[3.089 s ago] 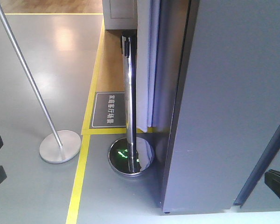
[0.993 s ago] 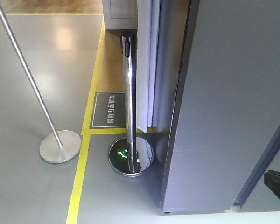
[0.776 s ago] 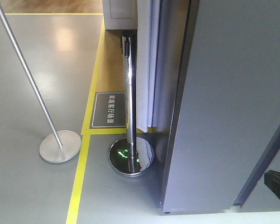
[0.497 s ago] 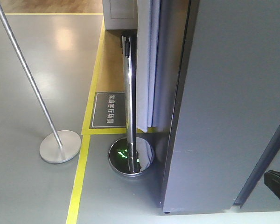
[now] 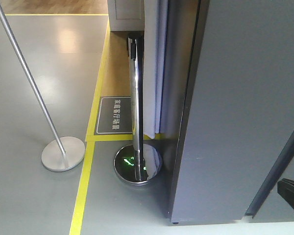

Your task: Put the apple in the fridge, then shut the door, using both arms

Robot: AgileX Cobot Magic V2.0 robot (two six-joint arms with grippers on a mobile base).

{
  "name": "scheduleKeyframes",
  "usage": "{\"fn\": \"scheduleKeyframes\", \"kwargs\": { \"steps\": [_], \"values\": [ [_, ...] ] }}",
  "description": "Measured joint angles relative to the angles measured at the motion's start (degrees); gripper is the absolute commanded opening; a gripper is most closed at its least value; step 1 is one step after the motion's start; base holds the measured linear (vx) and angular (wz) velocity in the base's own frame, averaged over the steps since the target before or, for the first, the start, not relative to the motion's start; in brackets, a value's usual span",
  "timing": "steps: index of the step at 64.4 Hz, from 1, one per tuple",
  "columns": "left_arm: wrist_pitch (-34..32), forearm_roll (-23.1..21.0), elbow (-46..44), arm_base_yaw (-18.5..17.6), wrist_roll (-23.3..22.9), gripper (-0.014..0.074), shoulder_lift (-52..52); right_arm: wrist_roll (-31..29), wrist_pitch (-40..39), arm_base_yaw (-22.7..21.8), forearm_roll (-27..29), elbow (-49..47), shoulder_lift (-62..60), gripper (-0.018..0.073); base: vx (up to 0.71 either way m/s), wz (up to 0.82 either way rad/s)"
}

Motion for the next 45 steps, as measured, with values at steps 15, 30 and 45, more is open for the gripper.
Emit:
{"fn": "scheduleKeyframes", "kwargs": {
  "steps": [15,30,45],
  "values": [
    [0.00,0.00,0.00,0.00,0.00,-0.0006,0.00,0.00,0.00,0.00,0.00,0.00,0.00,-0.0006,0.00,0.00],
    [0.00,0.00,0.00,0.00,0.00,-0.0006,0.00,0.00,0.00,0.00,0.00,0.00,-0.07,-0.0006,0.00,0.00],
    [0.00,0.00,0.00,0.00,0.00,-0.0006,0.00,0.00,-0.74,0.00,-4.79,0.00,-2.88,-0.0005,0.00,0.00]
  ]
}}
